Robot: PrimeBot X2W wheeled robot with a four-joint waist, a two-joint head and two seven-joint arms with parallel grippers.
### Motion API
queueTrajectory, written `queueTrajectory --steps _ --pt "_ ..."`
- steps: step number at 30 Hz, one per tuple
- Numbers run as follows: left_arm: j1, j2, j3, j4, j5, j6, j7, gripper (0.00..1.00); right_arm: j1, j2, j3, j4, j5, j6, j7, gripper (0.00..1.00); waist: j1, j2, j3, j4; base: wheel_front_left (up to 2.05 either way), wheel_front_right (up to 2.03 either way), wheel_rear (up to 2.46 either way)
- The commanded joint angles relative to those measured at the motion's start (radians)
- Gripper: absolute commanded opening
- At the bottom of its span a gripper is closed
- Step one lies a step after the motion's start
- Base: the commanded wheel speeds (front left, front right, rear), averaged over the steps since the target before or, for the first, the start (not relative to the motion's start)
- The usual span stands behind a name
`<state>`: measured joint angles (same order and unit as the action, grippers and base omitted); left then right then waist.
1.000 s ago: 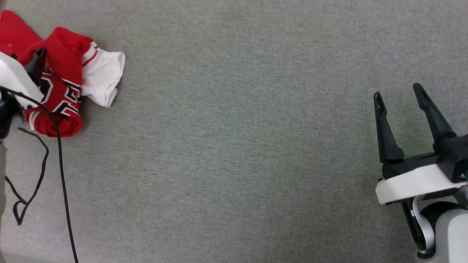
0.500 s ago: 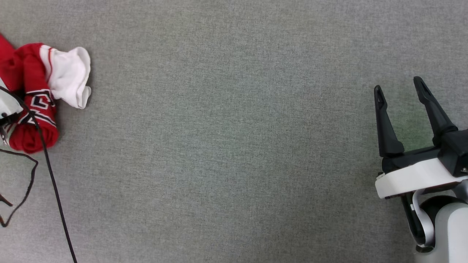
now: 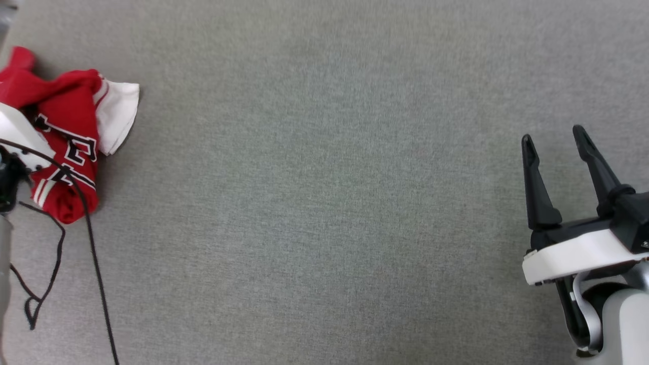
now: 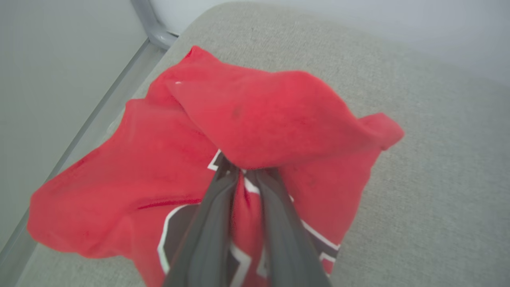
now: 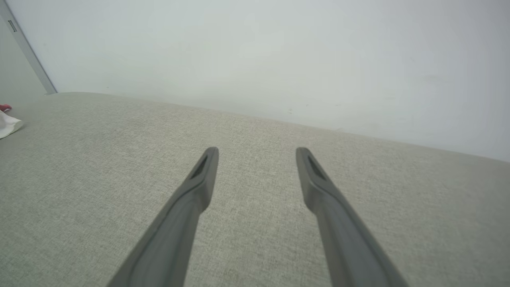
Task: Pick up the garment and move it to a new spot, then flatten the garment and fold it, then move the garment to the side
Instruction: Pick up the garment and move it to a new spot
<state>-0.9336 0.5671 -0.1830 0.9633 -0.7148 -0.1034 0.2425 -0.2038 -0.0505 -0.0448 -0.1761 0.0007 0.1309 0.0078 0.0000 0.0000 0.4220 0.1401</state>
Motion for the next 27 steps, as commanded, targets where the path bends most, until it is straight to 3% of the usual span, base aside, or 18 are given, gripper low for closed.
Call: queueTrajectory --steps 1,7,15,27 --pt "0.017 -0.007 -0.007 -0.012 0.017 0.008 -0.045 0.00 0.017 0.000 -0.004 0.007 0.007 0.000 -0.005 1.00 0.0000 0.0000 -0.057 -0.001 0.00 0.00 0.00" --pt "0.074 -0.050 -0.021 -0.049 0.049 0.012 -0.242 0.00 0.068 0.001 -0.026 0.024 0.031 0.000 -0.018 1.00 0.0000 0.0000 -0.160 -0.006 0.00 0.00 0.00" --pt "0.171 -0.114 -0.052 -0.153 0.090 0.031 -0.422 0.00 0.142 0.000 -0.046 0.027 0.051 0.000 -0.009 1.00 0.0000 0.0000 -0.265 -0.029 0.00 0.00 0.00" --pt "0.373 -0.221 -0.133 -0.496 0.152 0.091 -0.493 0.00 0.211 0.001 -0.068 0.001 0.065 0.000 0.007 1.00 0.0000 0.0000 -0.325 -0.118 0.00 0.00 0.00"
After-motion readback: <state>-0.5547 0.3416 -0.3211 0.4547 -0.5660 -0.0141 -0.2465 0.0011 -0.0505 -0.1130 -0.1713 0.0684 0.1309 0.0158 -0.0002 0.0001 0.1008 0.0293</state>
